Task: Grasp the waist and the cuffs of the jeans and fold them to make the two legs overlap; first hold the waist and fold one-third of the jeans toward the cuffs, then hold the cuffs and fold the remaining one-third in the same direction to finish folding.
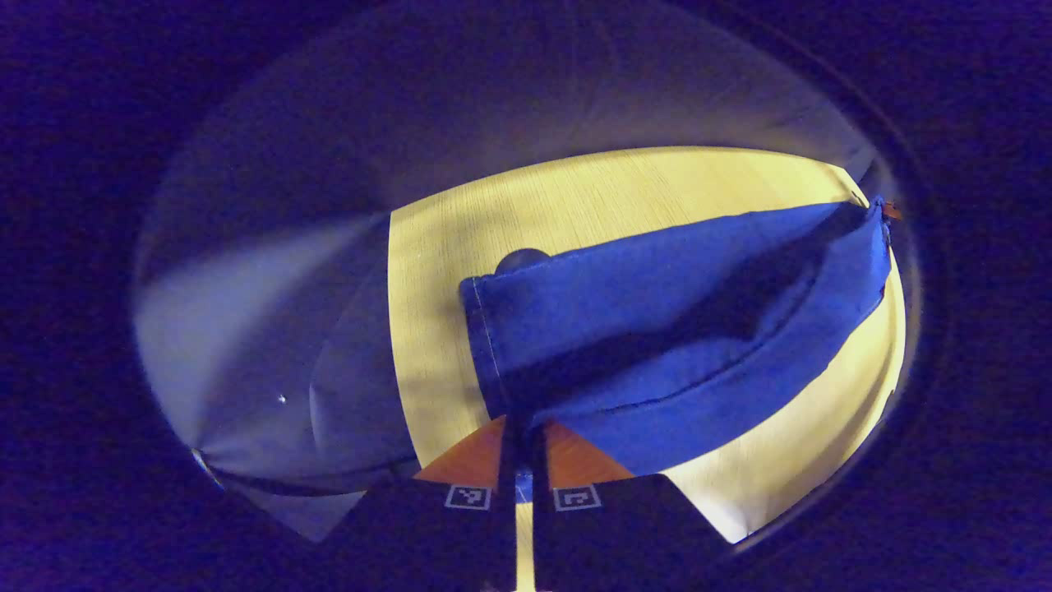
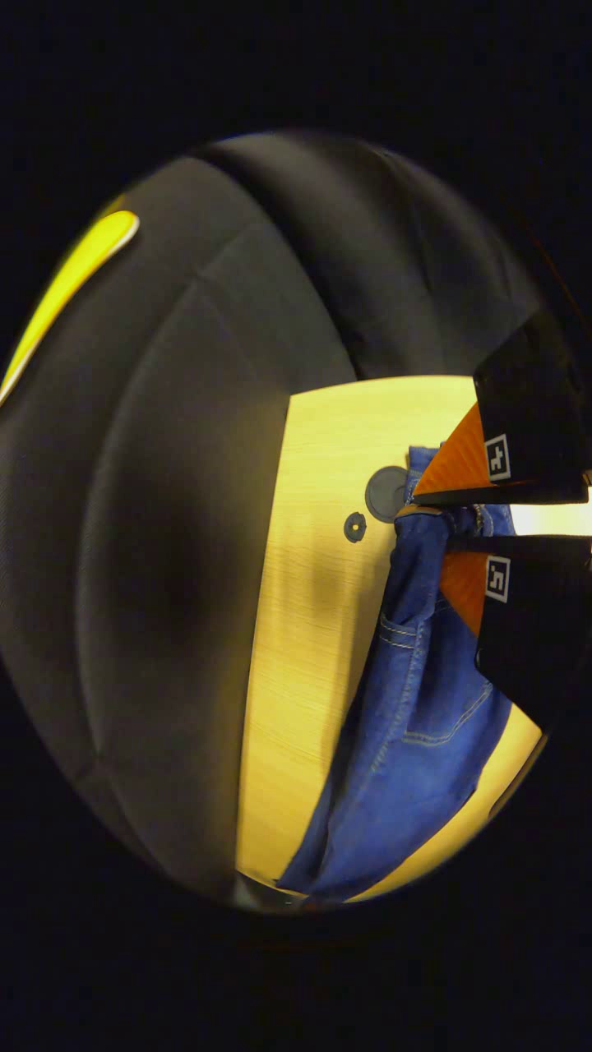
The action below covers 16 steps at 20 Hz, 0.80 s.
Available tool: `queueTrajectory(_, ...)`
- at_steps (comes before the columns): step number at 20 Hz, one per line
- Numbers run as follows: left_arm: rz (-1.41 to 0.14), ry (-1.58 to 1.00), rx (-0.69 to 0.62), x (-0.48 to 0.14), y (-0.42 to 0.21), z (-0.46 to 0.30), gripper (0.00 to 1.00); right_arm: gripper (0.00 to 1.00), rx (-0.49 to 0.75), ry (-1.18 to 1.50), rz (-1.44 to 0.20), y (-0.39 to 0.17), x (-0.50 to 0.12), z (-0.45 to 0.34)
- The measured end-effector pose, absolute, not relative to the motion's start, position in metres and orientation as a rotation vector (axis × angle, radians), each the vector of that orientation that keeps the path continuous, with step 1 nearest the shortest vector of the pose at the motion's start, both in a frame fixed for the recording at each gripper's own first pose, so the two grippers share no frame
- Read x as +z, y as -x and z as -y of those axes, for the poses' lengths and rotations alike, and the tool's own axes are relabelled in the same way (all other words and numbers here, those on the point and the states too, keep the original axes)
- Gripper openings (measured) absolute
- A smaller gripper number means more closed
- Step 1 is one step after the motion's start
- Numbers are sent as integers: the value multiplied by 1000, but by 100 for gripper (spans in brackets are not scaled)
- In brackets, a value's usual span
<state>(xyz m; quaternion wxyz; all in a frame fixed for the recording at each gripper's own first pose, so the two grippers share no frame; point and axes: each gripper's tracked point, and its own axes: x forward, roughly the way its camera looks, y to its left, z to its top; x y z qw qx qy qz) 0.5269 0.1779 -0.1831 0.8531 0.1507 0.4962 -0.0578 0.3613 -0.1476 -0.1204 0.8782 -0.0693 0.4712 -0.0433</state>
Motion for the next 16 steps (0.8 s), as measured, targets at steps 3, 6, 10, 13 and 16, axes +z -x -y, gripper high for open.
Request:
queueTrajectory(3, -942, -158, -183, -187, -529, -137, 67, 60, -80, 144, -932, -358, -88, 124)
queueTrajectory(6, -721, -104, -112, -157, -540, -129, 100, 88, -87, 30, -832, -329, -79, 112)
queueTrajectory(10, -384, -47, -31, -104, -519, -130, 96, 98, -210, -218, -683, -299, -68, 127)
queueTrajectory(13, -237, 0, -22, -100, -508, -129, 97, 98, -348, -385, -616, -286, -75, 151)
queueTrajectory(16, -179, 61, -48, -121, -514, -129, 96, 98, -432, -482, -596, -285, -94, 166)
